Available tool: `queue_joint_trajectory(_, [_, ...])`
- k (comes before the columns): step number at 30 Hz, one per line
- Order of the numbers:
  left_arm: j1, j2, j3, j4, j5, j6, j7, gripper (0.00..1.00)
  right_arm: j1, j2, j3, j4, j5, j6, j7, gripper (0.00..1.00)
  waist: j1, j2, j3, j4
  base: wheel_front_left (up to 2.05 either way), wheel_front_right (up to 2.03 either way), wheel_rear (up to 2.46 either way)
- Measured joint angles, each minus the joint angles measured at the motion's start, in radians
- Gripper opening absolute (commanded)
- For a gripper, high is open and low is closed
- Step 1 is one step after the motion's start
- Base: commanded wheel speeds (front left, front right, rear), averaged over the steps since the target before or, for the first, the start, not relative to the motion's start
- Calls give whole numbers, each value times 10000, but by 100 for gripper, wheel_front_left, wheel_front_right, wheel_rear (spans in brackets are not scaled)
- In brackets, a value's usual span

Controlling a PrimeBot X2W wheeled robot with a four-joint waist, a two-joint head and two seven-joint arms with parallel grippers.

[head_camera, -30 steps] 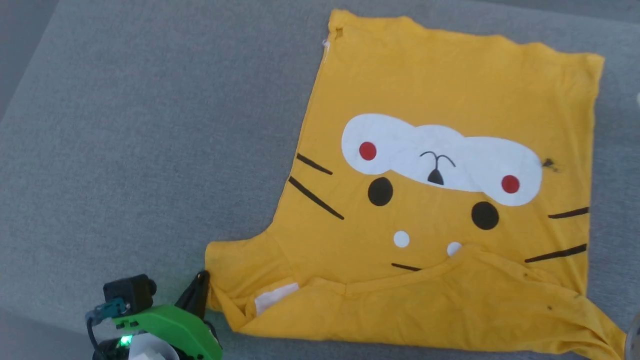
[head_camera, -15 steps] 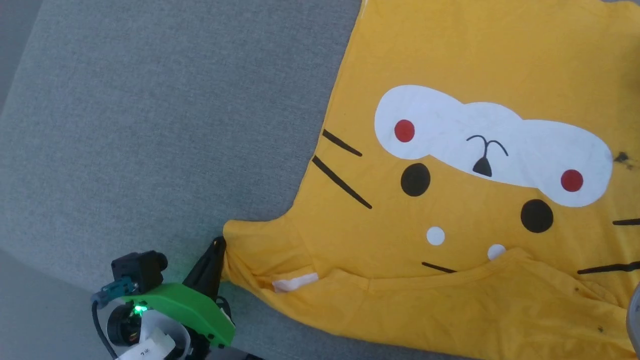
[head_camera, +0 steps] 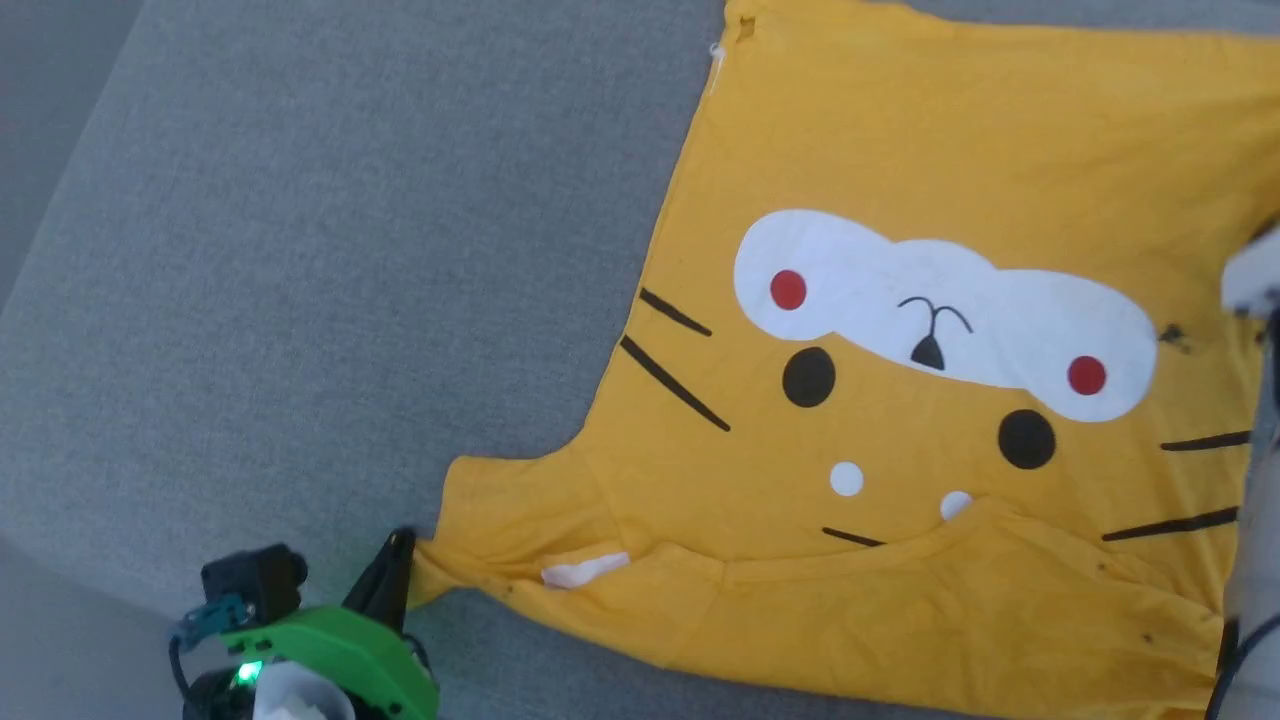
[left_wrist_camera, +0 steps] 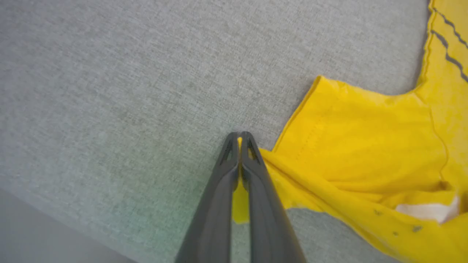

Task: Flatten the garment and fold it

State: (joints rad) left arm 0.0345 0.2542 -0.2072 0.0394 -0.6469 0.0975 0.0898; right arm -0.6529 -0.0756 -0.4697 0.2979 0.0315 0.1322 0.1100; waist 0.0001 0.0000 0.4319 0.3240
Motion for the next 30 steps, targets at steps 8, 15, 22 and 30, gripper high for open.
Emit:
queue_joint_trajectory(8, [1214, 456, 261, -385, -50, 464, 426, 0, 2866, 259, -502, -717, -67, 0, -884, 0, -2, 0, -1198, -781, 0, 0, 0])
queue_joint_trajectory(15, [1607, 594, 305, -832, -59, 708, 644, 0, 4662, 251, -1417, -1129, 267, 0, 1781, 0, -2, 0, -1895, -1693, 0, 0, 0])
queue_joint_trajectory(22, [1704, 627, 249, -1035, -61, 721, 800, 0, 5878, 192, -1546, -1145, 721, 2, 5129, 0, -2, 0, -2262, -2370, 0, 0, 0])
queue_joint_trajectory(30, [1699, 669, 157, -1066, -59, 784, 849, 0, 6097, 226, -1154, -1833, 1181, 0, 5018, 100, -2, 0, -2355, -2508, 0, 0, 0])
